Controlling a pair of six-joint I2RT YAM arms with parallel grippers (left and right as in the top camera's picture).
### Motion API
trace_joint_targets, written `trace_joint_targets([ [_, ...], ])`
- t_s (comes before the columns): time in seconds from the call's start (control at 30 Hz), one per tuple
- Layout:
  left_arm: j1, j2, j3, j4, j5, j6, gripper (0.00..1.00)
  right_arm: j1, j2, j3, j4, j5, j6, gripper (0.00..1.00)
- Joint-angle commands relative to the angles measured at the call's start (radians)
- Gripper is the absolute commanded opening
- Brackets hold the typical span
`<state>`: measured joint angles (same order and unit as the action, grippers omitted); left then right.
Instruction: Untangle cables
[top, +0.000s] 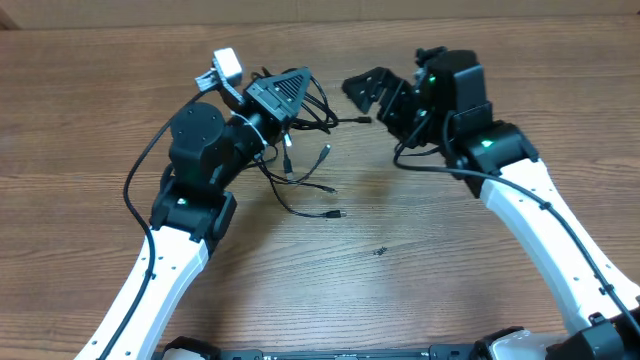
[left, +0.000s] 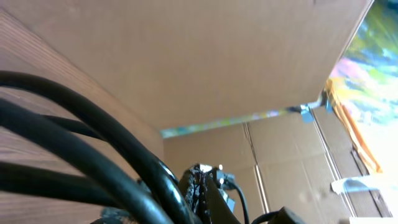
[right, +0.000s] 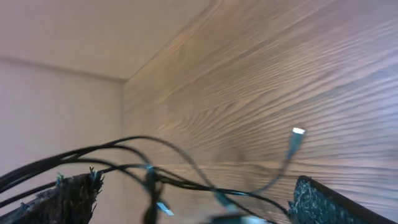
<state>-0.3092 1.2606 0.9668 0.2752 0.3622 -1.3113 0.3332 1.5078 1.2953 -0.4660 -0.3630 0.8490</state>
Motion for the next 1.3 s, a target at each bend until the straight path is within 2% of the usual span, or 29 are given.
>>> trace_joint_targets([
  [0.0,0.027,-0.004,0.010,0.009,-0.005,-0.042,0.04,-0.035,-0.003,0.020,-0.022,-0.023,-0.023,1.00],
  [0.2,0.063,-0.004,0.010,-0.007,-0.041,-0.229,0.04,-0.047,-0.003,0.020,-0.045,-0.131,-0.074,1.00],
  [0.3,0.064,-0.004,0.010,-0.054,-0.082,-0.325,0.04,-0.047,-0.003,0.020,-0.042,-0.183,-0.075,1.00],
  [0.43,0.063,-0.004,0.010,-0.138,-0.134,-0.445,0.04,-0.033,-0.003,0.020,-0.030,-0.244,-0.145,0.99],
  [0.6,0.060,-0.004,0.010,-0.170,-0.147,-0.465,0.04,0.013,-0.003,0.020,-0.039,-0.251,-0.226,0.99],
  [0.83,0.060,-0.004,0.010,-0.254,-0.241,-0.661,0.04,0.108,-0.002,0.020,-0.035,-0.278,-0.333,0.95],
  [1.03,0.060,-0.004,0.010,-0.256,-0.246,-0.711,0.04,0.169,-0.002,0.020,-0.058,-0.278,-0.406,0.91],
  [1.27,0.060,-0.004,0.010,-0.203,-0.235,-0.773,0.04,0.236,-0.002,0.019,-0.112,-0.137,-0.413,0.90],
])
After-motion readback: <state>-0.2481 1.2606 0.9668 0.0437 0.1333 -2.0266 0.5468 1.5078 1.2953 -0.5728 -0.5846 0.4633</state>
